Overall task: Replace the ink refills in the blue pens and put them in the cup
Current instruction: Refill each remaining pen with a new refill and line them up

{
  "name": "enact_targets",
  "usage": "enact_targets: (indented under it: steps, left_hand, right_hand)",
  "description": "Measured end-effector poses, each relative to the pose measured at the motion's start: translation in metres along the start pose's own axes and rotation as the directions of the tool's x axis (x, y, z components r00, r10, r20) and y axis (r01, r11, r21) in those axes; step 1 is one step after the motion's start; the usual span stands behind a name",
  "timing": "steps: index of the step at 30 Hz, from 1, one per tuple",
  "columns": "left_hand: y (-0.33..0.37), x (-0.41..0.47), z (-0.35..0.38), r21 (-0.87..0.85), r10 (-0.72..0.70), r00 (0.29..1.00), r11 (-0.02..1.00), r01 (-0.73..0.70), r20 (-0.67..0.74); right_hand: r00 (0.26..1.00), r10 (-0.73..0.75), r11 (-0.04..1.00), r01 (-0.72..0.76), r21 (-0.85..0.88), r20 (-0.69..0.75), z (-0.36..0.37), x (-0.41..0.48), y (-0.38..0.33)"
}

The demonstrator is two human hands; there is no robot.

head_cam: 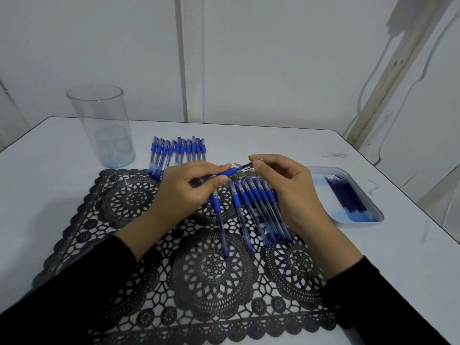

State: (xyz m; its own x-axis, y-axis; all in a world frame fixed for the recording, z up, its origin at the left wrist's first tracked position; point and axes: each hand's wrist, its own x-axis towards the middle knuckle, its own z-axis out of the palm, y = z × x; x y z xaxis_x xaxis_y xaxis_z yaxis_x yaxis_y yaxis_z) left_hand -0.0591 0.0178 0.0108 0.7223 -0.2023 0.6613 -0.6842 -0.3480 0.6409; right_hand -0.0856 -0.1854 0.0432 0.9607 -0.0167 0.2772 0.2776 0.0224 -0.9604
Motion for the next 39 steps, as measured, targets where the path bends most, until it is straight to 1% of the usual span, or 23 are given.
enact_targets:
  steps: [2, 6, 11, 13, 14, 16, 18, 21, 24, 27, 31, 36, 39]
  left_hand:
    - [0.001, -0.002, -0.005, -0.013, -0.037, 0.999, 0.999, 0.037, -0.007]
    - [0.003, -0.008, -0.017, 0.007, -0.077, 0.997, 0.997, 0.078, -0.025]
    - [-0.001, -0.016, -0.036, 0.058, -0.138, 0.989, 0.988, 0.141, -0.043]
    - [-0.003, -0.02, -0.044, 0.082, -0.16, 0.987, 0.983, 0.162, -0.03]
    - [-0.005, -0.022, -0.048, 0.094, -0.166, 0.986, 0.981, 0.168, -0.026]
    - [-0.009, -0.025, -0.056, 0.114, -0.176, 0.984, 0.977, 0.178, -0.027]
    - [-0.013, -0.028, -0.063, 0.136, -0.181, 0.983, 0.974, 0.184, -0.034]
    - [-0.017, -0.034, -0.069, 0.142, -0.204, 0.978, 0.968, 0.209, -0.047]
    - [-0.018, -0.037, -0.069, 0.143, -0.233, 0.972, 0.961, 0.237, -0.042]
    - [-0.017, -0.037, -0.067, 0.155, -0.245, 0.969, 0.957, 0.245, -0.023]
    - [-0.017, -0.038, -0.067, 0.155, -0.263, 0.965, 0.952, 0.263, -0.024]
    - [-0.016, -0.038, -0.067, 0.156, -0.273, 0.962, 0.949, 0.273, -0.022]
    - [-0.016, -0.038, -0.067, 0.158, -0.281, 0.96, 0.947, 0.28, -0.019]
  right_hand:
    - [1.0, -0.004, 1.0, 0.003, 0.012, 0.029, 0.004, 0.002, 0.001]
    - [0.991, -0.008, 0.998, 0.015, -0.057, 0.134, 0.015, 0.006, 0.002]
    - [0.976, 0.04, 0.99, -0.01, -0.141, 0.212, 0.029, 0.01, 0.002]
    - [0.964, 0.08, 0.983, -0.034, -0.182, 0.255, 0.032, 0.012, 0.003]
    - [0.955, 0.11, 0.972, -0.046, -0.229, 0.274, 0.033, 0.013, 0.004]
    - [0.934, 0.15, 0.922, -0.014, -0.386, 0.324, 0.034, 0.013, 0.007]
    - [0.908, 0.158, 0.836, 0.087, -0.541, 0.389, 0.036, 0.011, 0.009]
    - [0.871, 0.136, 0.712, 0.245, -0.658, 0.472, 0.041, 0.006, 0.013]
    - [0.832, 0.103, 0.591, 0.389, -0.707, 0.545, 0.044, 0.003, 0.013]
    - [0.815, 0.087, 0.489, 0.466, -0.737, 0.573, 0.042, 0.004, 0.014]
    - [0.811, 0.076, 0.405, 0.507, -0.761, 0.581, 0.039, 0.005, 0.012]
    - [0.803, 0.07, 0.358, 0.534, -0.766, 0.592, 0.042, 0.005, 0.009]
    - [0.794, 0.078, 0.259, 0.567, -0.782, 0.602, 0.046, 0.002, 0.009]
